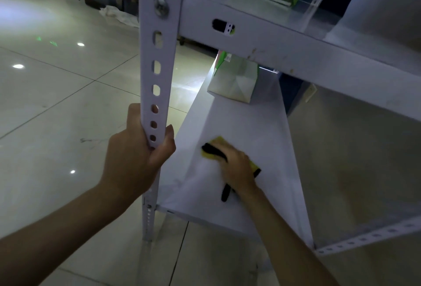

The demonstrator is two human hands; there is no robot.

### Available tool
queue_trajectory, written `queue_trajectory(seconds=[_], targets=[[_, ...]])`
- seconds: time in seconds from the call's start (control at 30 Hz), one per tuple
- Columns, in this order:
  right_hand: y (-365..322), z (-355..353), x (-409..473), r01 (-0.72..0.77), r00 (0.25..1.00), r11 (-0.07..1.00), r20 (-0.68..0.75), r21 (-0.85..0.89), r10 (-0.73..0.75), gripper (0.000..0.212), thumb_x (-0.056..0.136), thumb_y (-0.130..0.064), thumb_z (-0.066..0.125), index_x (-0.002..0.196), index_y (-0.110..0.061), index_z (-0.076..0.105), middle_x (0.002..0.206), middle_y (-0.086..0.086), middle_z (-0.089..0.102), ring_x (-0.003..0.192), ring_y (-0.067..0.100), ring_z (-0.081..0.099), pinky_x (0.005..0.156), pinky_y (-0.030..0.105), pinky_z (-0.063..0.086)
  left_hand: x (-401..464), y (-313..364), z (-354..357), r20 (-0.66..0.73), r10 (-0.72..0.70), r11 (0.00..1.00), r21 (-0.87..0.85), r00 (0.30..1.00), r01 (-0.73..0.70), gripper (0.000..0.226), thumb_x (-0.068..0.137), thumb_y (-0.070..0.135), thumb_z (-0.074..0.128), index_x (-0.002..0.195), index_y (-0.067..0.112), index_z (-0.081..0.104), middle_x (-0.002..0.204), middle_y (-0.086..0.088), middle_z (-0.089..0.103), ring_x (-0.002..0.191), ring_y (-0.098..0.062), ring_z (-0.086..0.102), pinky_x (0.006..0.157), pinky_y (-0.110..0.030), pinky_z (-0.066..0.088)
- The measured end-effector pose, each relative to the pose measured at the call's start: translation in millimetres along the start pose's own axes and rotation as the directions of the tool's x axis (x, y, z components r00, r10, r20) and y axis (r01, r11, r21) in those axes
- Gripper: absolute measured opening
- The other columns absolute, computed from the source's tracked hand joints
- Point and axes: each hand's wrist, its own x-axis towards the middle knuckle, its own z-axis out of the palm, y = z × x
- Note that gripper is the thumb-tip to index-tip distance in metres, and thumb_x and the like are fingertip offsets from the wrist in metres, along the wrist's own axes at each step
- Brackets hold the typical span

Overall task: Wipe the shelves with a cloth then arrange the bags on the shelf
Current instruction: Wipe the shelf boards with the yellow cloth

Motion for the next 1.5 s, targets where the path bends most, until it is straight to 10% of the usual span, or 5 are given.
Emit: queue_trajectory(seconds=[0.3,0.57,0.87,1.0,1.5], targets=[[63,-86,30,-0.233,0.929,0.971,-0.286,0.044,0.236,0.022,0.103,-0.048,0.054,0.119,-0.048,0.069,0.114,-0.008,0.07,0.071,0.011,0.073,0.043,0.028,0.056,0,-10,3,-0.008,0.028,1.0,0.001,1.0,-0.028,0.07,0.083,0.058,0.043,0.109,-0.007,0.049,0.076,-0.007,0.061,0.055,-0.021,0.064,0.056,-0.02,0.045],[118,-55,46,-0.462,0.86,0.886,-0.226,0.033,0.457,0.026,0.106,-0.037,0.045,0.122,-0.038,0.065,0.111,0.001,0.07,0.079,0.032,0.073,0.059,0.041,0.061,-2,-12,5,-0.02,0.066,0.998,0.017,0.998,-0.065,0.04,0.084,0.052,0.048,0.104,0.017,0.041,0.074,0.023,0.048,0.052,-0.002,0.057,0.05,-0.01,0.043],[-38,33,22,0.014,0.999,0.993,0.027,0.114,-0.018,0.053,0.09,0.01,0.049,0.13,-0.018,0.068,0.129,-0.005,0.068,0.12,0.003,0.056,0.103,-0.004,0.029,-2,-7,2,-0.009,0.069,0.997,0.03,0.998,-0.068,0.043,0.087,0.055,0.046,0.106,0.018,0.038,0.073,0.023,0.044,0.051,-0.002,0.053,0.046,-0.02,0.046],[-62,46,-6,0.15,0.976,0.979,0.137,0.138,-0.169,0.056,0.091,0.004,0.052,0.137,-0.025,0.064,0.144,-0.004,0.062,0.134,0.009,0.053,0.117,0.019,0.036,-2,-2,-1,0.019,0.034,0.999,0.034,0.999,-0.034,0.044,0.085,0.055,0.045,0.104,0.017,0.037,0.07,0.017,0.046,0.05,-0.002,0.049,0.047,-0.017,0.039],[-60,-21,-4,-0.013,0.999,0.961,-0.028,0.275,0.021,0.032,0.098,-0.006,0.059,0.12,-0.023,0.075,0.108,-0.033,0.068,0.1,-0.025,0.059,0.093,0.004,0.045,-2,-2,-2,0.053,-0.059,0.998,0.038,0.997,0.057,0.056,0.086,0.051,0.055,0.116,0.003,0.048,0.079,0.009,0.049,0.052,-0.014,0.056,0.05,-0.02,0.05]])
